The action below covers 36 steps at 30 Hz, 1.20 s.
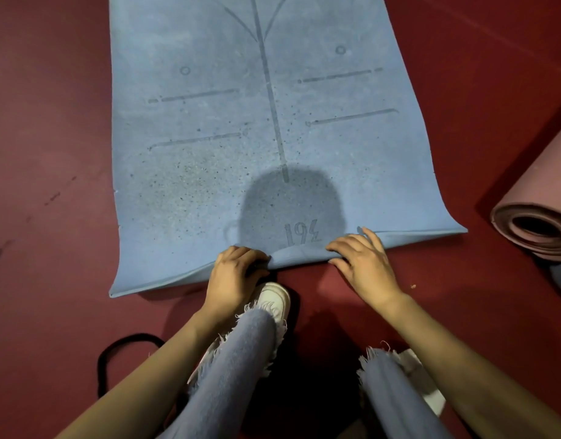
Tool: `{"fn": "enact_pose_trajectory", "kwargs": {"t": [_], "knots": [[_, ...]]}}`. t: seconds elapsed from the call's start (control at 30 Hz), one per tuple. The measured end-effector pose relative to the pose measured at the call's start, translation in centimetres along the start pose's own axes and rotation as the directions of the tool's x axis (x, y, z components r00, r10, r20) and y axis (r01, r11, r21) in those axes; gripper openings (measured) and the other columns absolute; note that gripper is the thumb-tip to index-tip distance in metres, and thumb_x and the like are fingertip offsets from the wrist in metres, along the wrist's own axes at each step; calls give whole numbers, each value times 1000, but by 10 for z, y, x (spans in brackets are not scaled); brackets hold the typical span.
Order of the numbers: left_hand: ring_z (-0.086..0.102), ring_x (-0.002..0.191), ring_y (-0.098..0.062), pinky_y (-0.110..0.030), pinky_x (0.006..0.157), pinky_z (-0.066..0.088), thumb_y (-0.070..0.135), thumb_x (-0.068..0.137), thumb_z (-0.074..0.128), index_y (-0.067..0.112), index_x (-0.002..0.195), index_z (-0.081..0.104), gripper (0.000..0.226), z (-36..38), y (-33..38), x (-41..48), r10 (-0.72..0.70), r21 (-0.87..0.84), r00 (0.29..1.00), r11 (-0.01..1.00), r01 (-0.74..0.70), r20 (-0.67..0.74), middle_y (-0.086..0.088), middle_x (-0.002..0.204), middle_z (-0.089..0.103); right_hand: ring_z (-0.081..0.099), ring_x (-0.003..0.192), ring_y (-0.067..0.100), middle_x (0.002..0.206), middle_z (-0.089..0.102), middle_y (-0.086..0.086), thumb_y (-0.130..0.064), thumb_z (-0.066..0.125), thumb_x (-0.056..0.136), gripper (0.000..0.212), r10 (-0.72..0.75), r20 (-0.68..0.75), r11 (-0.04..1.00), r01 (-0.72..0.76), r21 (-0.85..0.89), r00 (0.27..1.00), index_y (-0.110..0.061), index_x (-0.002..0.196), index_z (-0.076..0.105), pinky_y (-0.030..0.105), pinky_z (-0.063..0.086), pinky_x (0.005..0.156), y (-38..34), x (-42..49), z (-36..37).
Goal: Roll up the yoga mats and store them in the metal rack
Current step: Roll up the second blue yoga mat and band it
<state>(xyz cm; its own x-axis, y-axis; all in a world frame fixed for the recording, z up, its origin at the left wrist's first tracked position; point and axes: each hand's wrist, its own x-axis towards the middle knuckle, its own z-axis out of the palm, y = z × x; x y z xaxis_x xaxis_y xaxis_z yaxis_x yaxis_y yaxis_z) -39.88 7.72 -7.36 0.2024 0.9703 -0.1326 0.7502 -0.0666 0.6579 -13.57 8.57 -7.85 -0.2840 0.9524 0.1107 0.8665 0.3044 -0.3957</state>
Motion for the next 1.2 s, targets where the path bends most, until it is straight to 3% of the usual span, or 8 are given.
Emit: {"fn": "enact_pose_trajectory", "kwargs": {"t": [0.13, 0.4, 0.53, 0.63, 0.77, 0.93, 1.1, 1.2], "knots": [[53, 88, -2, -9, 88, 27, 34, 69, 72, 25, 89, 71, 23, -9, -5, 1, 14, -104, 1000, 995, -12, 19, 16, 86, 65, 61, 84, 15, 85, 67, -9, -29, 76, 65, 22, 50, 72, 993, -57, 99, 996, -21, 83, 66, 25, 29, 87, -1, 4, -8], [60, 96, 1, -47, 92, 42, 52, 74, 63, 28, 89, 71, 30, -35, -48, -14, 31, -87, 1000, 996, -31, 1, 36, 96, 61, 48, 83, 7, 80, 69, -8, -47, 52, 78, 31, 3, 74, 988, -15, 153, 997, -23, 83, 72, 25, 29, 79, -37, 11, 12], [54, 91, 14, -48, 91, 40, 57, 71, 61, 36, 91, 65, 29, -32, -49, -15, 13, -96, 999, 995, -8, 51, 45, 97, 57, 40, 85, 10, 76, 66, -10, -43, 49, 81, 30, 90, 41, 981, -96, 166, 995, -27, 80, 75, 27, 26, 76, -40, 7, 17], [55, 88, 10, -49, 89, 41, 59, 70, 60, 38, 98, 60, 35, -31, -50, -13, 38, -113, 997, 993, -29, 73, 43, 99, 58, 40, 85, 9, 76, 66, -13, -49, 50, 76, 30, 34, 87, 992, -44, 118, 996, -29, 76, 73, 27, 24, 77, -39, 12, 15], [58, 90, 5, -41, 95, 35, 60, 71, 59, 42, 99, 60, 33, -33, -51, -13, 21, -151, 998, 988, -12, 56, 32, 108, 60, 44, 93, 13, 90, 68, -7, -46, 56, 77, 35, -83, 110, 983, 63, 175, 990, -21, 94, 74, 27, 29, 83, -28, 4, 10], [56, 88, 5, -15, 93, 22, 61, 71, 58, 59, 95, 53, 24, -31, -48, -13, -23, -186, 1000, 982, 24, 8, 26, 102, 61, 49, 85, 14, 83, 68, -7, -37, 49, 87, 30, -18, 120, 995, 7, 99, 993, -20, 92, 73, 27, 30, 81, -36, 9, 10], [51, 85, 0, -13, 90, 19, 56, 80, 51, 35, 84, 62, 24, -27, -48, -15, -15, -58, 999, 998, 12, -52, 15, 83, 63, 62, 77, 28, 83, 69, 0, -38, 48, 86, 31, 65, 246, 996, -80, 51, 967, -21, 92, 72, 33, 43, 76, -39, 29, 5], [48, 96, -8, -21, 84, 22, 50, 84, 49, 23, 90, 69, 34, -23, -47, -16, -11, 42, 992, 999, 16, -123, 13, 99, 53, 56, 93, 29, 105, 54, 5, -31, 60, 89, 21, 192, 312, 975, -218, 51, 930, -21, 108, 61, 37, 45, 80, -46, 38, -2]]}}
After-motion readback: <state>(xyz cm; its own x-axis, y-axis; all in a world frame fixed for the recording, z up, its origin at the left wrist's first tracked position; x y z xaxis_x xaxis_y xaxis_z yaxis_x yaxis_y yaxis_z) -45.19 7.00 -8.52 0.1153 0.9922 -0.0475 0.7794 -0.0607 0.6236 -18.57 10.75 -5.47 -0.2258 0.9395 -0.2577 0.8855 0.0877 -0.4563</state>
